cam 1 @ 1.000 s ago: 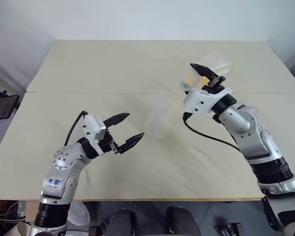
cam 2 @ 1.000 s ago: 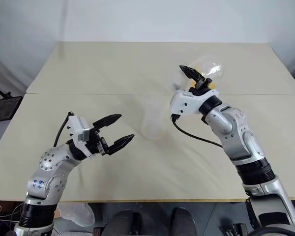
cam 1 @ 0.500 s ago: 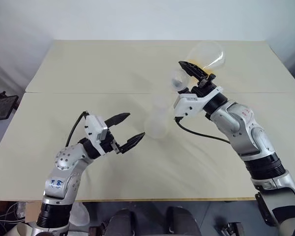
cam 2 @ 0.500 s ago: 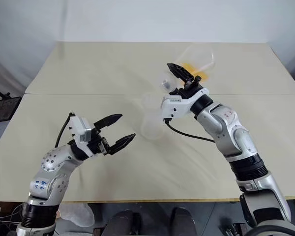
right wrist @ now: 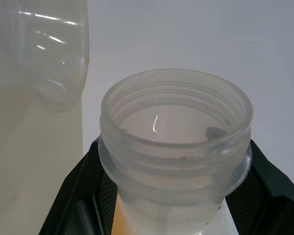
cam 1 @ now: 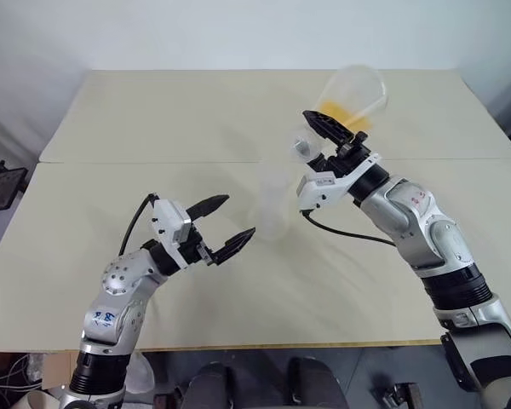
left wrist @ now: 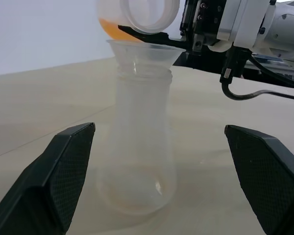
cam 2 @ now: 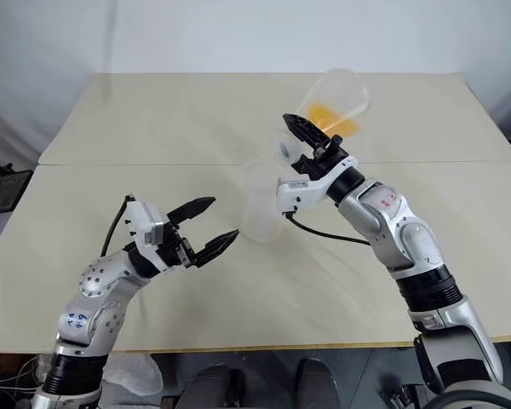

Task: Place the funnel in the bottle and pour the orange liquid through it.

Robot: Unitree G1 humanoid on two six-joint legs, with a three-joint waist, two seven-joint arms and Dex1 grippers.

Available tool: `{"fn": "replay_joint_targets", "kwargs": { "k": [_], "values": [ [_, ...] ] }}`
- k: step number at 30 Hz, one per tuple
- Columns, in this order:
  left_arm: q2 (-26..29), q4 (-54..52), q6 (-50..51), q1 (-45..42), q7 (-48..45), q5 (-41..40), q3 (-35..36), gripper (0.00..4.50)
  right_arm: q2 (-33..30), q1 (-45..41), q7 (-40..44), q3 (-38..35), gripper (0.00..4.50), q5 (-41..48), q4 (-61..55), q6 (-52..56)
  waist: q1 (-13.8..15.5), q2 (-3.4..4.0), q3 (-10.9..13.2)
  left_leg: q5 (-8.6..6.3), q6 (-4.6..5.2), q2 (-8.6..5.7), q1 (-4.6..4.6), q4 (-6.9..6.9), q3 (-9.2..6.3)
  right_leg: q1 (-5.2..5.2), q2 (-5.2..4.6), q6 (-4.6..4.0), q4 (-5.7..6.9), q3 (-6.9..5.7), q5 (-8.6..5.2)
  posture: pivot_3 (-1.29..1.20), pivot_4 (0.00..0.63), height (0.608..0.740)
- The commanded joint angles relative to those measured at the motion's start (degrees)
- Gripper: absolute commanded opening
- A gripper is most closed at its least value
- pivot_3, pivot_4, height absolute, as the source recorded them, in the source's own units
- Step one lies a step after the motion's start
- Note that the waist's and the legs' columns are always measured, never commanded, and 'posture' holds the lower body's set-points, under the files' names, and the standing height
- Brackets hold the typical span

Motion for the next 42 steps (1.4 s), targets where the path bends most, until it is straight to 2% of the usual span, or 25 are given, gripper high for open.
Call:
{"fn": "replay_joint_targets", "kwargs": {
  "k": [1,42],
  "values": [
    [-0.28,-1.92,-1.45,-0.53,0.42,0.46,0.0,4.5,0.31,-1.5,-1.82,-0.17,2.47,-1.02,-0.98,-0.99,-0.02,0.0,0.0,0.0,0.0,0.01,0.0,0.0,0.0,0.0,0.0,0.0,0.0,0.0,0.0,0.0,0.15,0.74],
    [-3.52,0.1,-4.32,-1.68,1.62,2.32,-1.05,4.5,-0.97,-4.49,-6.67,0.74,2.47,-7.93,0.64,-4.69,0.0,-0.02,0.01,0.0,0.0,0.03,0.0,0.0,-0.02,0.0,-0.01,0.0,0.0,0.0,0.0,0.0,0.15,0.74]
  ]
}}
